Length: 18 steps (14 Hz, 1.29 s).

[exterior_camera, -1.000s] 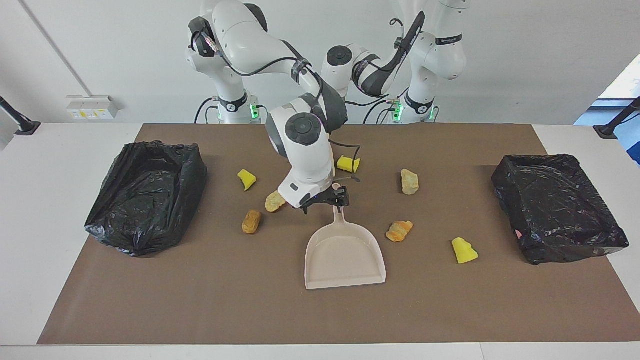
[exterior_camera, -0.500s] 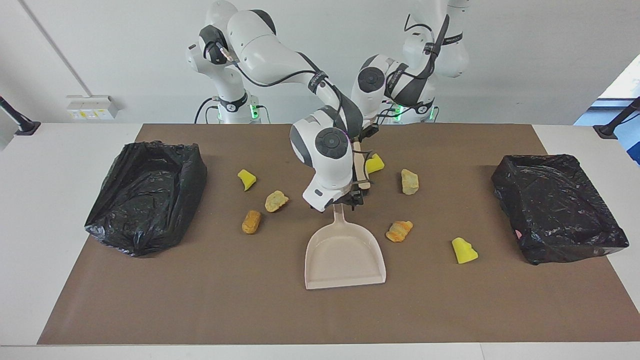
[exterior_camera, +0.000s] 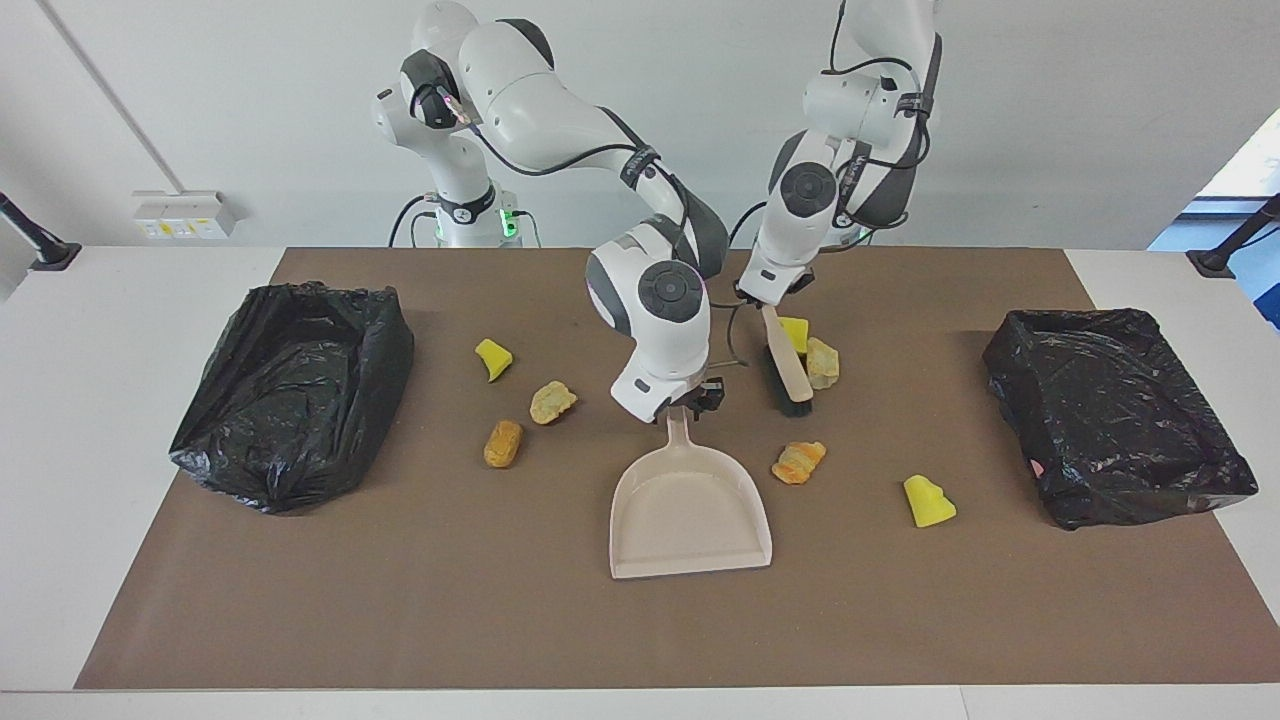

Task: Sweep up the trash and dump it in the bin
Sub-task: 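Set the dustpan mid-table with the right gripper while the left gripper positions the brush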

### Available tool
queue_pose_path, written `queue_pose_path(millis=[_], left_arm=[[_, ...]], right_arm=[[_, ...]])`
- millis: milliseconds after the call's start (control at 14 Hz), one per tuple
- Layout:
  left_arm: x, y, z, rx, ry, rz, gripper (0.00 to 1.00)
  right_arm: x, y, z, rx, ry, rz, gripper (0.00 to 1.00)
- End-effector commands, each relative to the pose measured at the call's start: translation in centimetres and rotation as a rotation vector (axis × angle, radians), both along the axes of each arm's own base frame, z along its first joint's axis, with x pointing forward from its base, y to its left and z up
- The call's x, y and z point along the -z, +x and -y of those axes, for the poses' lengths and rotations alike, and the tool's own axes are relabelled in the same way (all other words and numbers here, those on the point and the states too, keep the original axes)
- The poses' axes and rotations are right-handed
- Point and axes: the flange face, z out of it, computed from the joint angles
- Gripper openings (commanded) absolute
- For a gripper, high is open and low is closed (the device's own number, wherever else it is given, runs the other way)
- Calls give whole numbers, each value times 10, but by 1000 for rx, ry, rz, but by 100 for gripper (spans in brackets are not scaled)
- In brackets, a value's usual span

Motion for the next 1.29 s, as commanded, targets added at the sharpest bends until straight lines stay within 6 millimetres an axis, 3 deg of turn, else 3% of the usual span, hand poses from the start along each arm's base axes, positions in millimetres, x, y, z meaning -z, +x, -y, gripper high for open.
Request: queue_pose_path(millis=[0,143,286,429,500,714,857,1071,1214], left_arm=[[-50,18,-21,32,-25,34,0],[-74,25,-48,24,-44,56,0],[-75,25,-64,4,-14,38,0],[-70,19,-101,-69,-3,16,0],[-66,19,-118,-95,-4,15,0],[-56,54,-173,7,-10,104,0],[-42,94,-199,53,39,113,0],[-29,156,-208,148,57,190,0],[-4,186,-207,233,73,227,0]], right_arm=[[-21,4,21,12,1,-13,0],[-28,9,36,-35,-11,-11,0],[-50,9,53,-71,-16,-14,0],[-80,-2,68,-148,-9,-10,0],[-87,-8,88,-250,5,-13,0],[-91,-23,127,-618,63,-33,0],[-81,-32,130,-797,82,-25,0],[-69,-48,128,-939,43,-15,0],[-55,-67,104,-971,25,-24,0]])
